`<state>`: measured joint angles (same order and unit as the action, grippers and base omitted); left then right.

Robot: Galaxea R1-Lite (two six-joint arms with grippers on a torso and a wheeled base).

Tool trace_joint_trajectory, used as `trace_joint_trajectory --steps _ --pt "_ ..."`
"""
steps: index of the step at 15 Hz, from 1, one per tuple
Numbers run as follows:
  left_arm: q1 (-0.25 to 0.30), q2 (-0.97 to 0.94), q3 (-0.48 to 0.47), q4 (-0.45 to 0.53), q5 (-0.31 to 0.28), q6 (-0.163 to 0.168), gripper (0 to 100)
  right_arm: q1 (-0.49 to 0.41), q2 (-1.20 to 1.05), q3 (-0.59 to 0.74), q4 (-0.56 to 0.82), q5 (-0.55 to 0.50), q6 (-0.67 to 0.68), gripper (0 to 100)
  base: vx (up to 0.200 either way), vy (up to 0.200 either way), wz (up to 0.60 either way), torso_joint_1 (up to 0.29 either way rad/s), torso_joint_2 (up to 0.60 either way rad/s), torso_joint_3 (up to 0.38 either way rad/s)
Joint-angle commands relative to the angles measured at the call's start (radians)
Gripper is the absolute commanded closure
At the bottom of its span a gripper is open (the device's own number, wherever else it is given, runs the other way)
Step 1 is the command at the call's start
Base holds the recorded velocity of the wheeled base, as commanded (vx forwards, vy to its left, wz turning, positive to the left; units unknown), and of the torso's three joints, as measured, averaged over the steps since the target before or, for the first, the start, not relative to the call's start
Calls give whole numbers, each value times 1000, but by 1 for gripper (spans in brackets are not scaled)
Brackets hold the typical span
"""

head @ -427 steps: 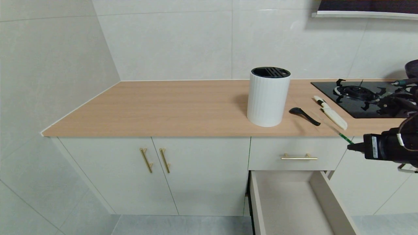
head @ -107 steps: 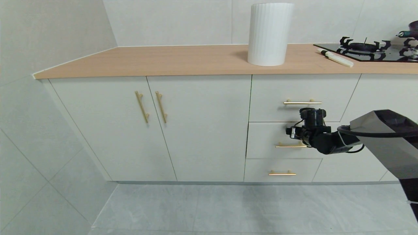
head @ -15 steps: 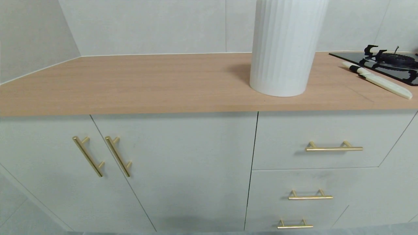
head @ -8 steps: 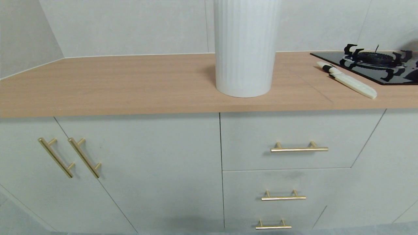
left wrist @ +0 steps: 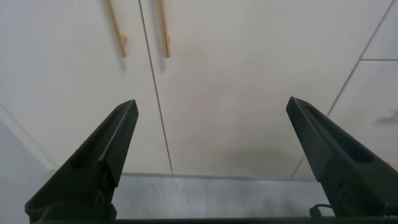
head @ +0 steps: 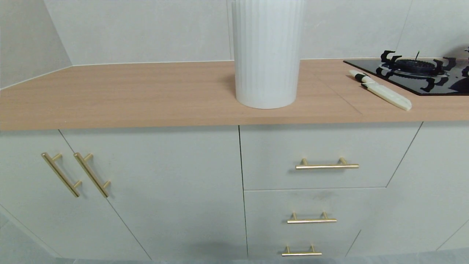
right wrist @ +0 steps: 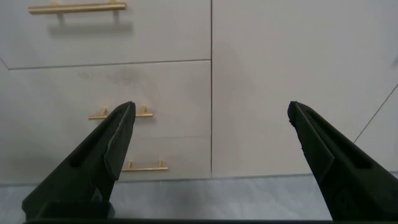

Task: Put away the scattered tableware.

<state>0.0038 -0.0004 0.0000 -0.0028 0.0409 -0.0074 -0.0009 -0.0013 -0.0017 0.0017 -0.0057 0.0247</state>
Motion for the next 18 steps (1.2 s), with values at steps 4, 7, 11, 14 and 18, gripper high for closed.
trace_joint_trajectory --steps 4,7,11,14,18 --pt "1 0 0 0 1 0 0 1 1 0 0 -3 0 0 200 0 0 1 0 0" --pt "1 0 0 0 1 0 0 1 1 0 0 -3 0 0 133 0 0 0 2 2" --pt "1 0 0 0 1 0 0 1 1 0 0 -3 -2 0 0 0 0 0 0 0" --pt "1 0 0 0 1 0 0 1 1 0 0 -3 -3 0 0 0 0 0 0 0" --pt "1 0 0 0 1 0 0 1 1 0 0 0 -3 0 0 0 0 24 -134 -111"
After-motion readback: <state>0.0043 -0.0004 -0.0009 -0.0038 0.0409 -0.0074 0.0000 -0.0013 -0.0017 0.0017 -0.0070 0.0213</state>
